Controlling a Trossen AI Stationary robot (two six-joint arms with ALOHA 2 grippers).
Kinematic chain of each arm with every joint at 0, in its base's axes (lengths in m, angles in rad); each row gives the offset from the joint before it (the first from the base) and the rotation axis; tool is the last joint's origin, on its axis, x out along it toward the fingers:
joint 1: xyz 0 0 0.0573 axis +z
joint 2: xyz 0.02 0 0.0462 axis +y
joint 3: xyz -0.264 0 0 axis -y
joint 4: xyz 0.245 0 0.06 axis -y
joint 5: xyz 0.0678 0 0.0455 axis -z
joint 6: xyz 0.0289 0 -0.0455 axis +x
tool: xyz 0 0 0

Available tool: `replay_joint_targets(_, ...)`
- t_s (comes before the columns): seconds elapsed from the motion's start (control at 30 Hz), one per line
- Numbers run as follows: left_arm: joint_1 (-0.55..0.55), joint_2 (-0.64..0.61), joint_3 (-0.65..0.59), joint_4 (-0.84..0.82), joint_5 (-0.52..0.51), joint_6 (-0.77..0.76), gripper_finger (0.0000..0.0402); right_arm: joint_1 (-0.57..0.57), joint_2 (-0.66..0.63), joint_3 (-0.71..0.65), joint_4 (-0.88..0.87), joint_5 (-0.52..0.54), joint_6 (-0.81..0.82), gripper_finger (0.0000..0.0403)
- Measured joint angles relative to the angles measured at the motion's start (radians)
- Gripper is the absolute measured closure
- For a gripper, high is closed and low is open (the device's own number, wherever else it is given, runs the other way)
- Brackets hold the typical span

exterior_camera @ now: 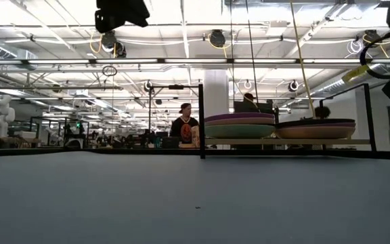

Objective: Place and stack plates onto a shelf
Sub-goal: Stack the gray plate on top of the black plate on the shelf

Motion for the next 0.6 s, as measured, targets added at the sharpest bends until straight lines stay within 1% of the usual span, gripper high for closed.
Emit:
replay_joint_targets(0.17, 0.0, 0.0, 0.0, -0.005, 0.027, -0.09, 0.0325, 0.0, 0.002, 0.005, 0.054, 0.009, 0.15, 0.04)
replay_joint_targets(0.27, 0.0, 0.0, 0.0, 0.0, 0.042, -0.137, 0.0325, -0.001, 0.001, 0.045, 0.058, 0.011, 0.183, 0.0401)
replay_joint_targets(0.37, 0.0, 0.0, 0.0, 0.003, 0.044, -0.114, 0.0325, -0.014, 0.001, 0.092, 0.051, 0.057, 0.201, 0.0401)
replay_joint_targets(0.47, 0.002, -0.001, 0.0, 0.01, 0.044, -0.054, 0.0325, -0.044, 0.001, 0.14, 0.042, 0.102, 0.223, 0.0402)
replay_joint_targets(0.6, 0.011, -0.014, 0.002, 0.002, 0.043, -0.004, 0.0325, -0.096, 0.001, 0.214, -0.02, 0.137, 0.232, 0.0402)
